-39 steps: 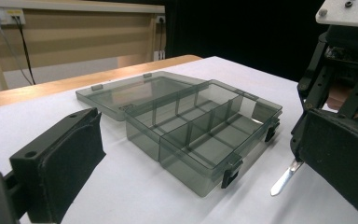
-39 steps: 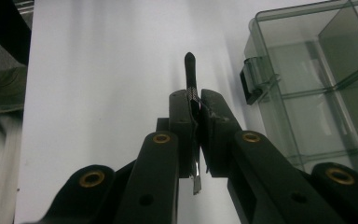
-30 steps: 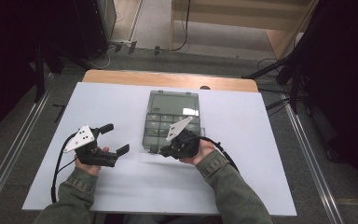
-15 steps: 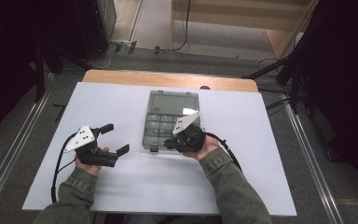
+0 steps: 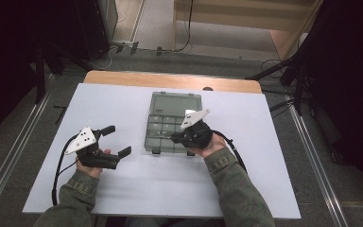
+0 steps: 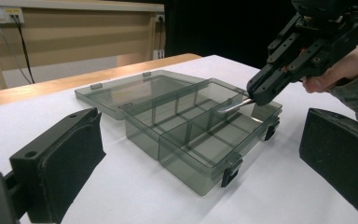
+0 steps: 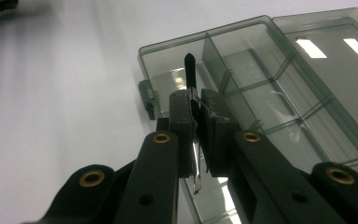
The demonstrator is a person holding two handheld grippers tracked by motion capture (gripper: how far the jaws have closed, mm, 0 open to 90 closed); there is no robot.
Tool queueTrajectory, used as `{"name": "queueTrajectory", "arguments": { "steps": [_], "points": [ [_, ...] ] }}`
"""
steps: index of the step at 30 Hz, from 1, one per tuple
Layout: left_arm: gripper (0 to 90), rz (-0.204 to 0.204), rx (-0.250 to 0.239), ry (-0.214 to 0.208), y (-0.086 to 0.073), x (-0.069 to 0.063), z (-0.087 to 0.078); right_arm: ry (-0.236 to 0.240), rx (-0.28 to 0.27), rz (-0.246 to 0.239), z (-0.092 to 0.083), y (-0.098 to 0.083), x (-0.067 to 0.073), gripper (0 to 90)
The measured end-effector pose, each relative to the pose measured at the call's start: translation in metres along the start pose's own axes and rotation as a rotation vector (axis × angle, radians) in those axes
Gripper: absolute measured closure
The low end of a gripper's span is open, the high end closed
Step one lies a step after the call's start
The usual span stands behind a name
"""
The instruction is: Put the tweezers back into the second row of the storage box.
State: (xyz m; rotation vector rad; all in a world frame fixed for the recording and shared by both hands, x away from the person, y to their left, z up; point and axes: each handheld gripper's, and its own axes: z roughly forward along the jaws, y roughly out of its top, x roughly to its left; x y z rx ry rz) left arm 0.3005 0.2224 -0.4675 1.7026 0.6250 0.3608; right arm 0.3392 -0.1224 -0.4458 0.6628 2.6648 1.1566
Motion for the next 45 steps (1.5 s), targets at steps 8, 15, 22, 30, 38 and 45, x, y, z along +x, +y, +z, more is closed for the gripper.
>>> {"name": "queueTrajectory", "arguments": {
  "steps": [8,15,22,30,38,45],
  "points": [
    [0.0,0.001,0.000,-0.001,0.000,0.000,0.000,-0.035,0.036,0.034,0.006,-0.005,-0.010,85.5],
    [0.0,0.004,0.001,-0.003,0.000,0.000,0.000,-0.044,0.089,0.030,0.015,-0.009,-0.014,85.5],
    [0.0,0.003,-0.001,-0.003,0.000,0.000,0.000,-0.054,0.117,0.031,0.019,-0.012,-0.016,85.4],
    [0.0,0.002,-0.003,-0.007,0.000,0.000,0.000,-0.071,0.108,0.041,0.016,-0.012,-0.016,75.2],
    [0.0,0.004,-0.003,-0.005,0.000,0.000,0.001,-0.073,0.102,0.051,0.009,-0.011,-0.012,58.4],
    [0.0,0.007,-0.001,-0.004,0.000,0.000,0.001,-0.150,0.075,0.106,-0.001,-0.012,-0.008,29.5]
  ]
}}
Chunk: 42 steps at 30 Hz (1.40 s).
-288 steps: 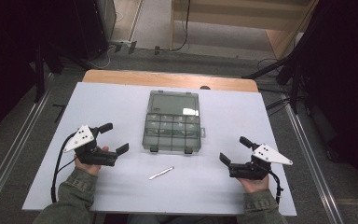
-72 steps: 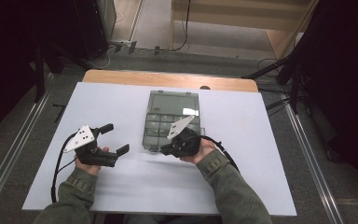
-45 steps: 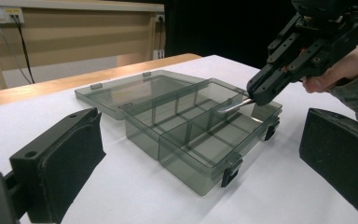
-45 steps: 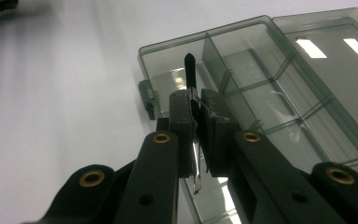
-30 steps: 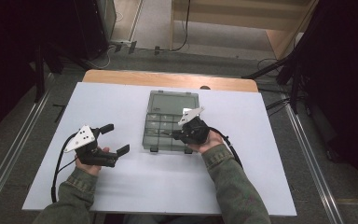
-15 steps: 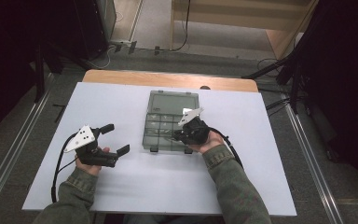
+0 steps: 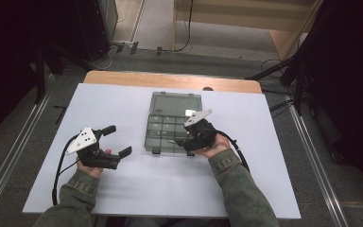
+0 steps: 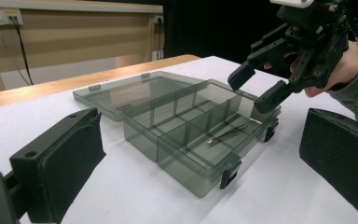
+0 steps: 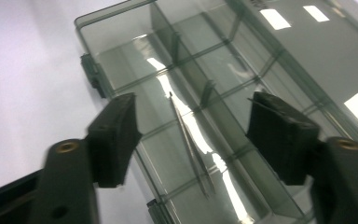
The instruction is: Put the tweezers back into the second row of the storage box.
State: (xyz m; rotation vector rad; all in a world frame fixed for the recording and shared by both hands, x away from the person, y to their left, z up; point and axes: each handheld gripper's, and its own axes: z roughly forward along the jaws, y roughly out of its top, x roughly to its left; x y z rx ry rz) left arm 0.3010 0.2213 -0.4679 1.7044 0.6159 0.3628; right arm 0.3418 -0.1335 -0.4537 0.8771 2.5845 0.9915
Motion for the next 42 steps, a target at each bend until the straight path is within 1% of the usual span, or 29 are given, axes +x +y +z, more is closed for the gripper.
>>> {"name": "queueTrajectory", "arguments": {
  "steps": [1,2,4,5,6,7,8,10,13,15,17,18,19,20,22,24,25,27,28,30,31,33,34,35,36,37,39,41,42],
  "points": [
    [0.0,0.000,0.001,-0.001,0.000,0.000,0.000,0.000,0.000,0.000,0.000,0.000,0.000,29.5],
    [0.0,0.001,0.000,0.000,0.000,-0.001,0.000,-0.024,-0.014,0.013,-0.003,-0.001,0.000,21.6],
    [0.0,0.000,0.000,0.000,0.000,-0.001,0.000,-0.040,-0.024,0.036,-0.005,-0.002,0.000,13.9],
    [0.0,0.001,0.002,0.002,0.000,0.000,0.000,-0.048,-0.024,0.047,-0.006,-0.003,0.000,12.6],
    [0.0,0.001,0.002,0.002,0.000,-0.001,0.000,-0.056,-0.017,0.055,-0.007,-0.004,0.000,9.0],
    [0.0,0.001,0.002,0.002,0.000,-0.001,0.000,-0.056,-0.017,0.055,-0.007,-0.004,0.000,9.0],
    [0.0,0.001,0.001,0.003,0.000,-0.001,0.000,-0.082,-0.012,0.071,-0.008,-0.007,0.000,2.8],
    [0.0,0.001,0.005,0.002,0.000,-0.001,0.000,-0.095,-0.016,0.082,-0.011,-0.010,0.001,0.4],
    [0.0,0.002,0.006,0.002,0.000,-0.001,0.000,-0.119,-0.015,0.096,-0.016,-0.014,0.002,0.0],
    [0.0,0.000,0.004,0.003,0.000,-0.001,0.000,-0.132,-0.038,0.107,-0.020,-0.017,0.003,0.0],
    [0.0,0.001,0.003,0.004,0.000,-0.001,0.000,-0.133,-0.065,0.131,-0.025,-0.020,0.004,0.0],
    [0.0,0.000,0.002,0.004,0.000,-0.001,0.000,-0.133,-0.087,0.130,-0.027,-0.023,0.003,0.0],
    [0.0,-0.001,0.001,0.004,0.000,-0.001,0.001,-0.133,-0.092,0.149,-0.030,-0.025,0.003,0.0],
    [0.0,-0.001,0.000,0.004,0.000,-0.001,0.001,-0.134,-0.093,0.159,-0.032,-0.026,0.002,0.0],
    [0.0,-0.001,0.000,0.003,0.000,-0.001,0.001,-0.142,-0.097,0.164,-0.037,-0.029,0.002,0.0],
    [0.0,-0.006,-0.004,0.003,0.000,0.000,0.002,-0.160,-0.140,0.177,-0.041,-0.035,0.003,0.0],
    [0.0,-0.007,-0.005,0.004,0.000,0.000,0.002,-0.162,-0.144,0.191,-0.043,-0.038,0.003,0.0],
    [0.0,-0.009,-0.006,0.004,0.000,0.000,0.002,-0.171,-0.137,0.201,-0.046,-0.043,0.003,0.0],
    [0.0,-0.009,-0.006,0.004,0.000,0.000,0.002,-0.175,-0.143,0.201,-0.048,-0.046,0.002,0.0],
    [0.0,-0.007,-0.004,0.003,0.000,0.000,0.002,-0.184,-0.180,0.215,-0.052,-0.052,0.002,0.0],
    [0.0,-0.006,-0.002,0.003,0.000,0.000,0.002,-0.186,-0.184,0.234,-0.054,-0.055,0.002,0.0],
    [0.0,-0.006,-0.001,0.003,-0.001,0.000,0.002,-0.209,-0.174,0.252,-0.058,-0.060,0.000,0.0],
    [0.0,-0.005,-0.001,0.003,-0.001,0.000,0.003,-0.222,-0.174,0.251,-0.059,-0.062,-0.001,0.0],
    [0.0,-0.005,-0.001,0.003,-0.001,0.000,0.003,-0.222,-0.174,0.251,-0.059,-0.062,-0.001,0.0],
    [0.0,-0.005,-0.001,0.003,-0.001,0.000,0.003,-0.228,-0.194,0.260,-0.060,-0.066,-0.001,0.0],
    [0.0,-0.005,-0.001,0.003,-0.001,0.000,0.002,-0.218,-0.215,0.289,-0.063,-0.072,-0.003,0.0],
    [0.0,-0.005,-0.001,0.003,-0.001,0.000,0.003,-0.209,-0.215,0.308,-0.065,-0.078,-0.004,0.0],
    [0.0,-0.006,-0.002,0.004,-0.001,0.000,0.003,-0.210,-0.254,0.318,-0.066,-0.084,-0.002,0.0],
    [0.0,-0.006,-0.003,0.004,-0.001,0.000,0.003,-0.206,-0.259,0.326,-0.067,-0.087,-0.002,0.0]
  ]
}}
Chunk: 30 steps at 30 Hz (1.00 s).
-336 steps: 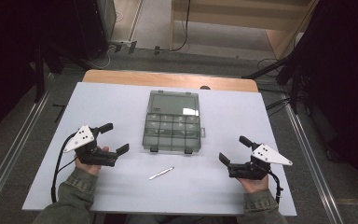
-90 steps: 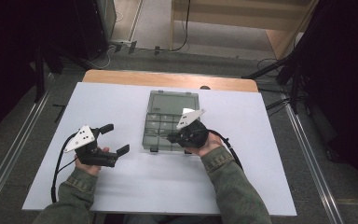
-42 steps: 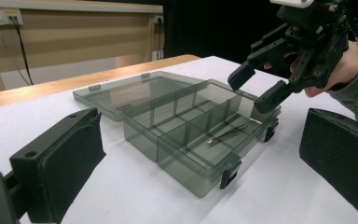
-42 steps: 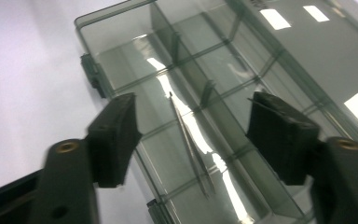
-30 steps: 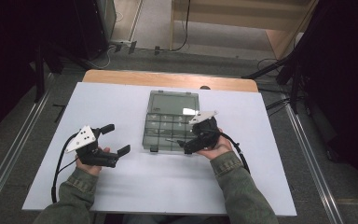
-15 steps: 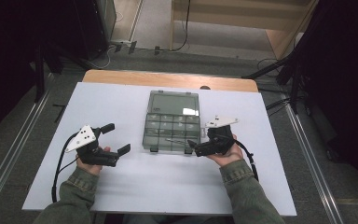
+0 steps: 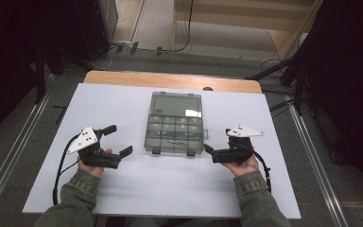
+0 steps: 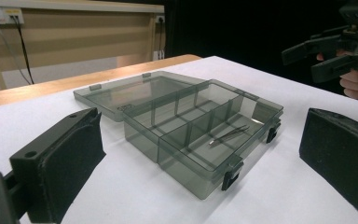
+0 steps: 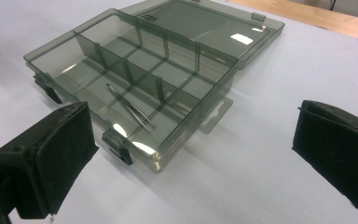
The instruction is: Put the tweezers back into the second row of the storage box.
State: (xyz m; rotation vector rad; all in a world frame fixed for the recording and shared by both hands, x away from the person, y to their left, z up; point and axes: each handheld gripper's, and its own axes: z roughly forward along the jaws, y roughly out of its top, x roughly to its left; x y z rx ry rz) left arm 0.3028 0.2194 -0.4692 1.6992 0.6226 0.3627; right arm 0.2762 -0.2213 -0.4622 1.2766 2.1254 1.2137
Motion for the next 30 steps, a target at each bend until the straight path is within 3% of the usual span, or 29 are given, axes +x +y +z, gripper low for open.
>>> {"name": "queueTrajectory", "arguments": {
  "steps": [2,4,12,18,26,30],
  "points": [
    [0.0,0.000,0.000,0.000,0.000,0.000,0.000,-0.001,0.006,-0.001,-0.003,-0.003,0.000,0.0],
    [0.0,0.001,0.001,0.001,0.000,0.000,0.001,0.003,-0.032,-0.001,-0.007,-0.008,0.001,0.0],
    [0.0,-0.004,-0.001,-0.002,0.000,0.000,0.002,0.002,-0.086,-0.007,-0.020,-0.021,0.004,0.0],
    [0.0,-0.007,0.000,-0.005,-0.001,0.001,0.002,-0.022,-0.087,-0.029,-0.026,-0.030,0.004,0.0],
    [0.0,-0.005,0.004,-0.005,-0.001,0.000,0.004,-0.076,-0.199,-0.033,-0.039,-0.047,-0.002,0.0],
    [0.0,-0.005,0.013,-0.005,-0.002,0.000,0.004,-0.091,-0.260,0.012,-0.045,-0.059,-0.009,0.0]
  ]
}}
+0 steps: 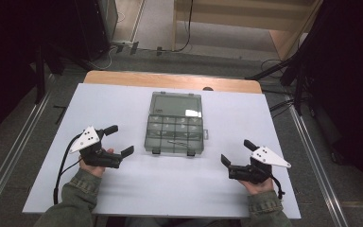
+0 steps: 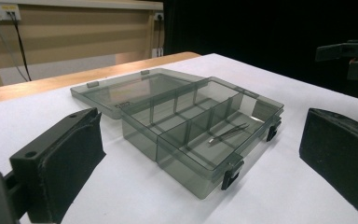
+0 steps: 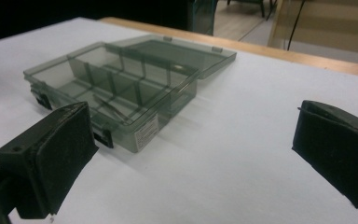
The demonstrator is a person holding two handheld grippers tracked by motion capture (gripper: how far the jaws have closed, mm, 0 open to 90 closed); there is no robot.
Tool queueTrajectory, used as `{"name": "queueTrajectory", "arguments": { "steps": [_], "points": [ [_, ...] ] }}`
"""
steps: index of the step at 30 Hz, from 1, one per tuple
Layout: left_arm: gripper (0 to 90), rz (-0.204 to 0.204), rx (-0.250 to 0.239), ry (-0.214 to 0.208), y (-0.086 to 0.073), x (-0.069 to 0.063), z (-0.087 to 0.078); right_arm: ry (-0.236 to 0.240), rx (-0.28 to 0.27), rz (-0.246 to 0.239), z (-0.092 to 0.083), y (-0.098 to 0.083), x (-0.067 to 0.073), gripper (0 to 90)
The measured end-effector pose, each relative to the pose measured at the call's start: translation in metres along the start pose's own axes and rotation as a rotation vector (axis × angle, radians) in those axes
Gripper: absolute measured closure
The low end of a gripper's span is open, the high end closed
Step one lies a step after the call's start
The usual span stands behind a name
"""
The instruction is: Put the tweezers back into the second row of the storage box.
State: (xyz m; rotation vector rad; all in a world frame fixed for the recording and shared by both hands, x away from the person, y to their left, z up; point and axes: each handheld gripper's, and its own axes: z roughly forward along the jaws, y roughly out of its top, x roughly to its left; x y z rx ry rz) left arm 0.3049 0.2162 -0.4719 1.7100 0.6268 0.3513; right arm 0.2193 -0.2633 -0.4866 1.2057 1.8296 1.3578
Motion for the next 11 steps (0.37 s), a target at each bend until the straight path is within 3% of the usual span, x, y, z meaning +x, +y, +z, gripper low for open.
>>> {"name": "queueTrajectory", "arguments": {
  "steps": [3,11],
  "points": [
    [0.0,0.002,0.006,0.001,0.000,-0.001,0.000,-0.014,-0.026,0.022,-0.005,-0.008,-0.005,0.0],
    [0.0,0.005,0.013,-0.003,0.000,-0.002,-0.001,-0.024,-0.027,0.052,-0.006,-0.017,-0.009,0.0]
  ]
}}
